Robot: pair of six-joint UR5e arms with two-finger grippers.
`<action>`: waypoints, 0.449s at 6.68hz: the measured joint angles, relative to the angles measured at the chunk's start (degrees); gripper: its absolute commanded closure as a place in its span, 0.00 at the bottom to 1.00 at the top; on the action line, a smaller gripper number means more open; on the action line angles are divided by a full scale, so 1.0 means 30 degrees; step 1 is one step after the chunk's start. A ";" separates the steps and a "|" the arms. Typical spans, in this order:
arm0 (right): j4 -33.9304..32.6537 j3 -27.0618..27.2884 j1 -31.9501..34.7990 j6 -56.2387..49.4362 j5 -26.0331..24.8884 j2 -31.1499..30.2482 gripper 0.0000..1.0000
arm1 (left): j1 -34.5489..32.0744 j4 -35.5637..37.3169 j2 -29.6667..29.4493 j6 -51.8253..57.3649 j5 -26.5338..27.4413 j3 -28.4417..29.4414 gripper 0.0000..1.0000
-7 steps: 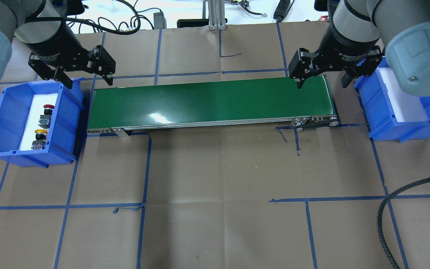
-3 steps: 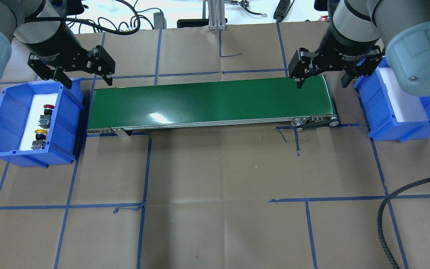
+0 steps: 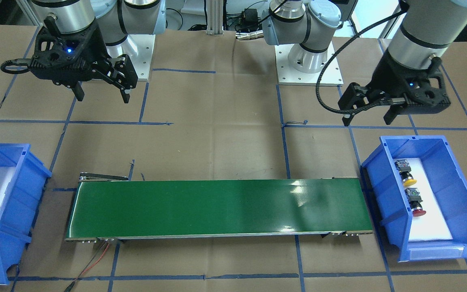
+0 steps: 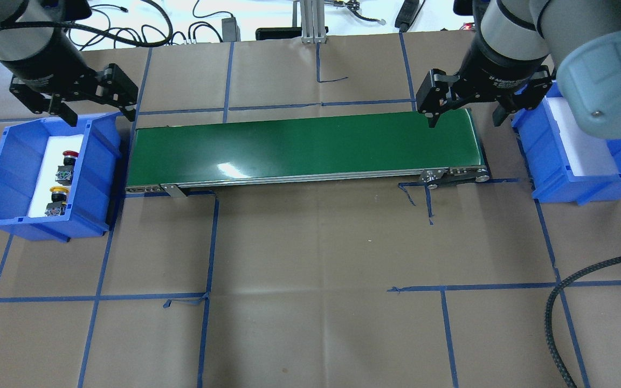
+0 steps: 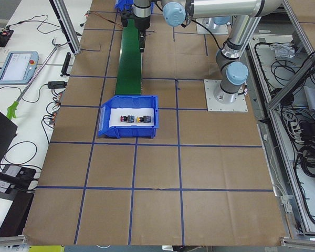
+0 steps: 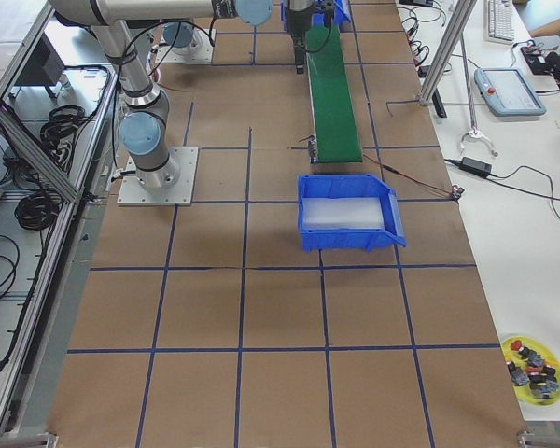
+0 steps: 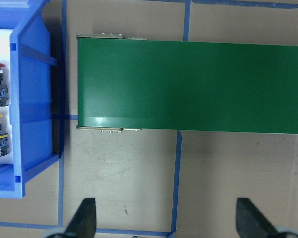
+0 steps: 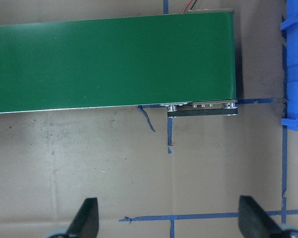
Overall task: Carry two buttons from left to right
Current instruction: 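Move the left gripper over the bin toward the yellow button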
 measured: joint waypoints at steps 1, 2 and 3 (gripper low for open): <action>0.0000 0.0004 0.0001 -0.0002 -0.0001 0.0002 0.00 | 0.1932 -0.0006 -0.0111 0.1899 -0.0031 -0.0059 0.00; 0.0000 0.0001 0.0001 -0.0003 -0.0001 -0.0007 0.00 | 0.3798 0.0016 -0.0336 0.3949 -0.0041 -0.0170 0.00; 0.0000 -0.0003 0.0002 -0.0004 -0.0001 -0.0013 0.00 | 0.5484 0.0048 -0.0697 0.5630 -0.0069 -0.0186 0.00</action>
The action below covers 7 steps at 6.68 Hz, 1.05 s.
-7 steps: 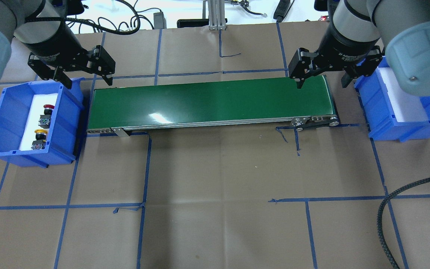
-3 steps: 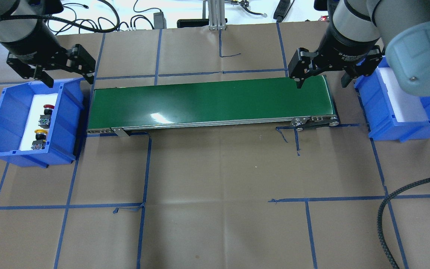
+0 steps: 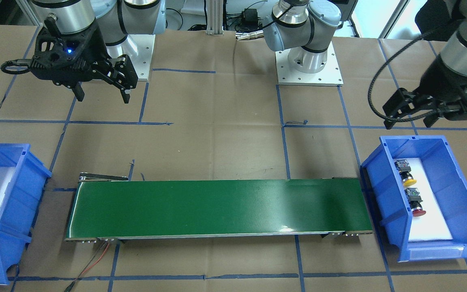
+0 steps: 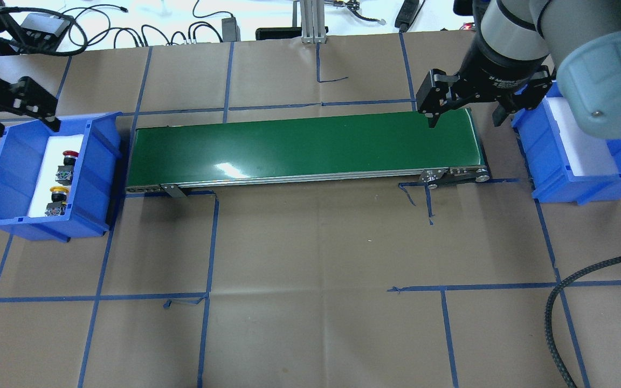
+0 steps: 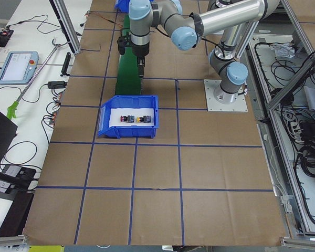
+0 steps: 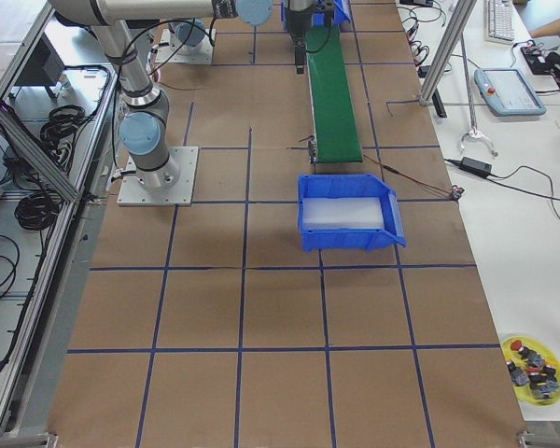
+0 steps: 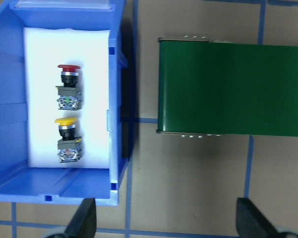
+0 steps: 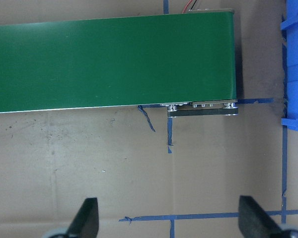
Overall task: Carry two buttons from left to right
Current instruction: 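Move the left gripper over the bin toward the yellow button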
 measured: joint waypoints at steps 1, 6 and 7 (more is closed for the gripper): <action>0.0000 -0.0002 0.0001 0.0000 0.0001 -0.0003 0.00 | 0.1155 0.0175 -0.0448 0.1233 -0.0065 0.0071 0.00; -0.0001 -0.0004 0.0000 0.0000 0.0000 -0.0012 0.00 | 0.2304 0.4375 -0.2483 0.2403 -0.0249 -0.1459 0.00; 0.0000 -0.0003 0.0000 0.0000 0.0000 -0.0008 0.00 | 0.2310 0.5569 -0.2739 0.2405 -0.0281 -0.2230 0.00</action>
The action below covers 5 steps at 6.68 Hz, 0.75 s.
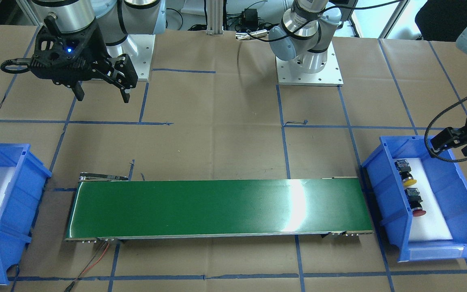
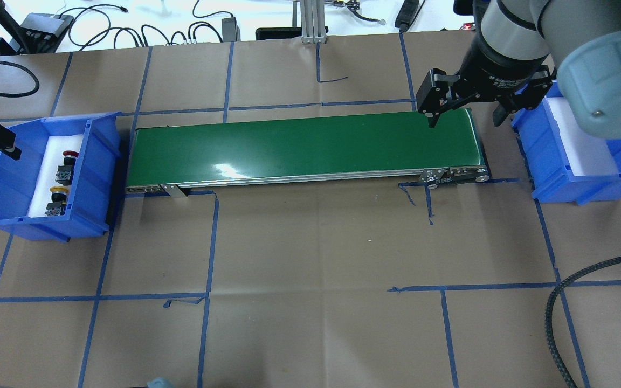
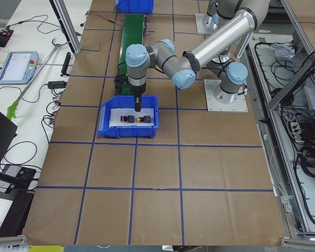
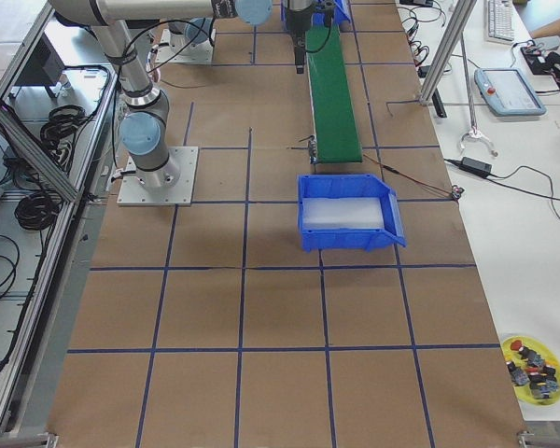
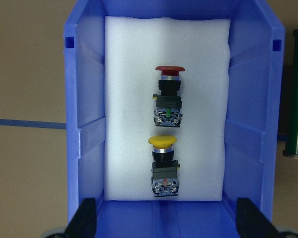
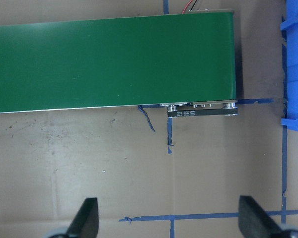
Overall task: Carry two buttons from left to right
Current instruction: 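Move the left gripper over the bin toward the yellow button, then lower the left gripper and grasp the yellow push-button, lift it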
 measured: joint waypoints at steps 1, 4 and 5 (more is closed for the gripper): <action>-0.0001 0.0000 0.0000 0.0000 0.0000 0.0002 0.00 | 0.0001 0.1296 -0.0188 0.0000 -0.0140 -0.0955 0.00; 0.0000 0.0000 0.0000 0.0019 0.0000 0.0003 0.00 | 0.0002 0.4470 -0.0696 0.0001 -0.0427 -0.3618 0.00; 0.0000 0.0000 0.0000 0.0027 0.0000 0.0003 0.00 | 0.0029 0.5109 -0.0870 0.0001 -0.0398 -0.4198 0.00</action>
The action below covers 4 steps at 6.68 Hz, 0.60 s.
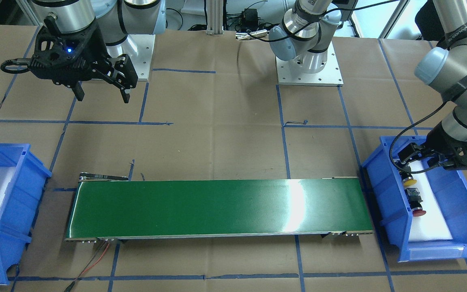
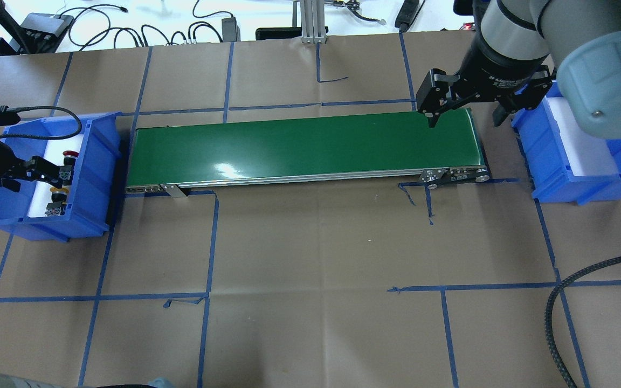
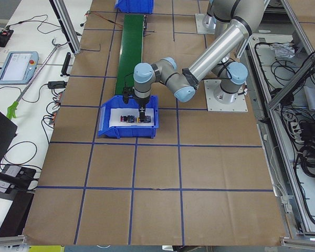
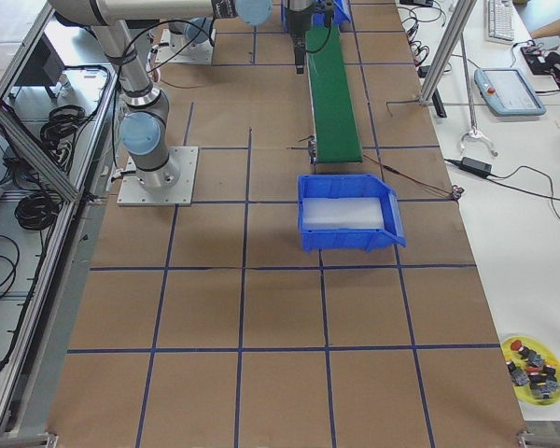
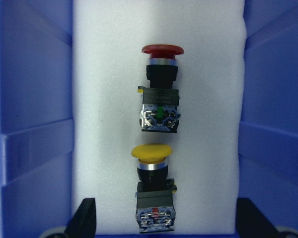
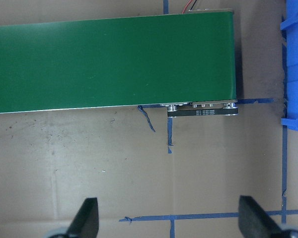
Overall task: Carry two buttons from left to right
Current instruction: 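Lower the left gripper and grasp the yellow push-button, lift it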
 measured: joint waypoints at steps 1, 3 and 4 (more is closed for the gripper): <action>-0.0001 0.0000 0.0000 0.0001 0.0001 0.0000 0.00 | 0.0071 0.0720 -0.0179 0.0000 0.0042 -0.0597 0.00; -0.0020 -0.0008 0.0000 0.0003 0.0000 -0.0004 0.00 | 0.0238 0.2430 -0.0684 0.0020 0.0107 -0.1642 0.00; -0.0026 -0.0019 0.0000 0.0003 0.0001 -0.0010 0.00 | 0.0275 0.2792 -0.0960 0.0026 0.0129 -0.1818 0.00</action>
